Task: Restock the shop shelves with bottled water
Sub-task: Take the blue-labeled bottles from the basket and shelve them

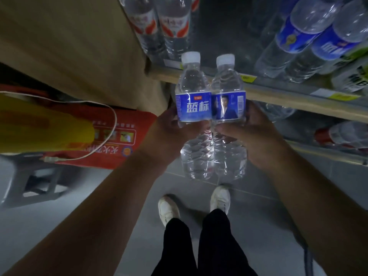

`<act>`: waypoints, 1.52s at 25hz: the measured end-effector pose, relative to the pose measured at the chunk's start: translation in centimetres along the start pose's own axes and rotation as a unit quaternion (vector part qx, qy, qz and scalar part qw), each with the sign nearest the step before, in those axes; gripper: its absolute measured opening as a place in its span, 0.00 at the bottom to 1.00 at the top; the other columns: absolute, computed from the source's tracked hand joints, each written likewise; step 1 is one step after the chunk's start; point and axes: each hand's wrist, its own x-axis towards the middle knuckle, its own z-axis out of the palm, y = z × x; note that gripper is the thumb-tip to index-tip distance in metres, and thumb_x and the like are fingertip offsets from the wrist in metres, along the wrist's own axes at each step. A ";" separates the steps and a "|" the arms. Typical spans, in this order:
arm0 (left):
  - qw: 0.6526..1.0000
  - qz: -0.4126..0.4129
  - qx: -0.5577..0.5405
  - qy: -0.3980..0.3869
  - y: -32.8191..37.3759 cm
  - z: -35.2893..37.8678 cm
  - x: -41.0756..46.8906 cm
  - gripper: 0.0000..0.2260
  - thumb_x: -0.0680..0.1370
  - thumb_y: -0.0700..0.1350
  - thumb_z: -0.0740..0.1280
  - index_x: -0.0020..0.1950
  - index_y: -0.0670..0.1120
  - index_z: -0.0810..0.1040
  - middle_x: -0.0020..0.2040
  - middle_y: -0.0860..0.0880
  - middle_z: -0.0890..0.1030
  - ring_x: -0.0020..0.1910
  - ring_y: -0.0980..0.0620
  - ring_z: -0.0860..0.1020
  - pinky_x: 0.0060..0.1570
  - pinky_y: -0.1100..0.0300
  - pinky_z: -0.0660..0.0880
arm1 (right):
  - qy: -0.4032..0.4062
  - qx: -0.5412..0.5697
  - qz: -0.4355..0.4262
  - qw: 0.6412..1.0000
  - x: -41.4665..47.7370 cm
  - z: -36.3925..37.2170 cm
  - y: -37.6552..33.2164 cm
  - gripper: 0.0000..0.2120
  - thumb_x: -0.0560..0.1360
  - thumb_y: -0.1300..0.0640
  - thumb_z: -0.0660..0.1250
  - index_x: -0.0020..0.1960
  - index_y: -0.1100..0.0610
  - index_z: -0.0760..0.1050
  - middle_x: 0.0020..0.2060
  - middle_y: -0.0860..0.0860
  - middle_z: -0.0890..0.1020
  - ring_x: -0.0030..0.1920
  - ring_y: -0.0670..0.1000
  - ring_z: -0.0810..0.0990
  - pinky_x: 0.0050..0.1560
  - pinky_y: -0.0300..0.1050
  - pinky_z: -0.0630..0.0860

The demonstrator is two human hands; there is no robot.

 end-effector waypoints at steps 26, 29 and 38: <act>0.990 0.064 -0.048 0.117 0.8 0.2 6.9 0.09 0.73 0.43 0.74 0.45 0.52 0.75 0.37 0.67 0.81 0.38 0.70 0.80 0.48 0.62 0.80 | 0.257 -0.230 -0.353 0.870 10.9 -2.5 -6.9 0.39 0.67 0.55 0.77 0.69 0.68 0.62 0.63 0.57 0.76 0.61 0.46 0.76 0.59 0.33 0.74; 0.988 0.051 -0.060 0.132 0.4 0.1 7.2 0.10 0.72 0.45 0.75 0.49 0.51 0.76 0.41 0.61 0.84 0.43 0.64 0.82 0.53 0.52 0.81 | 0.288 -0.220 -0.331 0.871 12.1 -2.5 -6.6 0.41 0.65 0.56 0.77 0.70 0.67 0.61 0.64 0.55 0.74 0.62 0.47 0.74 0.62 0.40 0.74; 0.970 0.126 -0.049 0.200 0.4 0.1 8.7 0.31 0.66 0.40 0.80 0.65 0.42 0.71 0.59 0.49 0.81 0.53 0.60 0.81 0.52 0.65 0.78 | 0.324 -0.188 -0.213 0.902 12.3 -1.4 -5.1 0.39 0.67 0.55 0.76 0.73 0.58 0.62 0.63 0.47 0.76 0.61 0.43 0.75 0.53 0.22 0.68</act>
